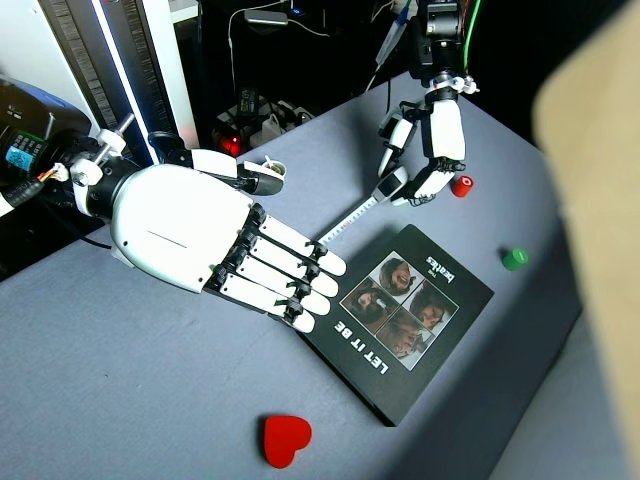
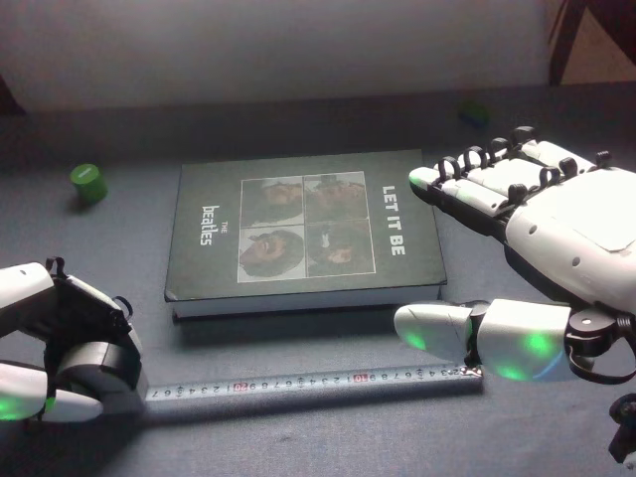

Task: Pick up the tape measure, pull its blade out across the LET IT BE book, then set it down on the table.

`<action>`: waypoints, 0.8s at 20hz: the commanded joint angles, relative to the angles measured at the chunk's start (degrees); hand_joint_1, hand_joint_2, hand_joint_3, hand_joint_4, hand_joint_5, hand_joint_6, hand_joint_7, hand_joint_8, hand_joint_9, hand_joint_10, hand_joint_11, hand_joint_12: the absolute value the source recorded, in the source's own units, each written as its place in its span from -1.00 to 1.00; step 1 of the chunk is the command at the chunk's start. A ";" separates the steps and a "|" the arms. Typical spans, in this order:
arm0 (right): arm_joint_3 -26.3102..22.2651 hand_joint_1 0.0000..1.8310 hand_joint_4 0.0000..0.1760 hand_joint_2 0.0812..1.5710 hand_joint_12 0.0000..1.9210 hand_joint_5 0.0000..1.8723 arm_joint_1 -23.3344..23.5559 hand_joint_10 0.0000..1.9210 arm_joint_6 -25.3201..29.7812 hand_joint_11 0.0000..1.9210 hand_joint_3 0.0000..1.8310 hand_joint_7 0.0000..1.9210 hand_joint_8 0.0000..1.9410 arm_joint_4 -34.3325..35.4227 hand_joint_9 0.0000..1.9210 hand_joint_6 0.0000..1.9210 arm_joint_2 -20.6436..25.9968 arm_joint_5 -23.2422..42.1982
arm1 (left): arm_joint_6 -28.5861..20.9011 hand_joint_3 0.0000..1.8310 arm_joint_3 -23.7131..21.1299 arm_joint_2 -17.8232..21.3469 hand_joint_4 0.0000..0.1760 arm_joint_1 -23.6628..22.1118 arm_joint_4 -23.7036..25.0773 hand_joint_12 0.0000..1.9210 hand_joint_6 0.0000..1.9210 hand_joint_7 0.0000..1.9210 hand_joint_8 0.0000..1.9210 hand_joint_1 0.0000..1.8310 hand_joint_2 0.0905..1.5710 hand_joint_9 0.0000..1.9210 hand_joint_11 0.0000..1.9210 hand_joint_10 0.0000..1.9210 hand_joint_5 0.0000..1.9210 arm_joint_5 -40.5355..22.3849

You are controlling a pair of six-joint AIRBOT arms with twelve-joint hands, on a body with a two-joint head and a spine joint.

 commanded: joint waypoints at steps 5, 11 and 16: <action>-0.19 -1.00 -1.00 0.32 -0.33 -0.87 0.27 -1.00 0.78 -1.00 -1.00 -0.85 -1.00 -3.08 -0.85 -1.00 0.16 4.48 | -0.40 -1.00 0.41 -0.21 -1.00 -0.09 -1.53 -0.23 -0.94 -0.14 -0.96 0.04 0.42 -0.20 -0.44 -0.98 -0.19 -6.29; -0.24 -1.00 -1.00 0.32 -0.31 -0.87 0.00 -1.00 0.78 -1.00 -1.00 -0.84 -1.00 -3.43 -0.84 -1.00 0.12 4.08 | 0.20 -1.00 0.41 0.46 -1.00 -0.02 -1.85 -0.32 -1.00 -0.42 -1.00 -0.50 0.25 -0.46 -0.73 -1.00 -0.41 -7.33; -0.74 -1.00 -1.00 0.32 -0.31 -0.87 -0.98 -1.00 0.81 -1.00 -1.00 -0.84 -1.00 -3.98 -0.84 -1.00 0.18 4.30 | 0.82 -1.00 1.74 2.64 -1.00 -3.66 -2.01 -0.29 -1.00 -0.56 -1.00 -0.65 0.22 -0.61 -0.83 -1.00 -0.57 -6.26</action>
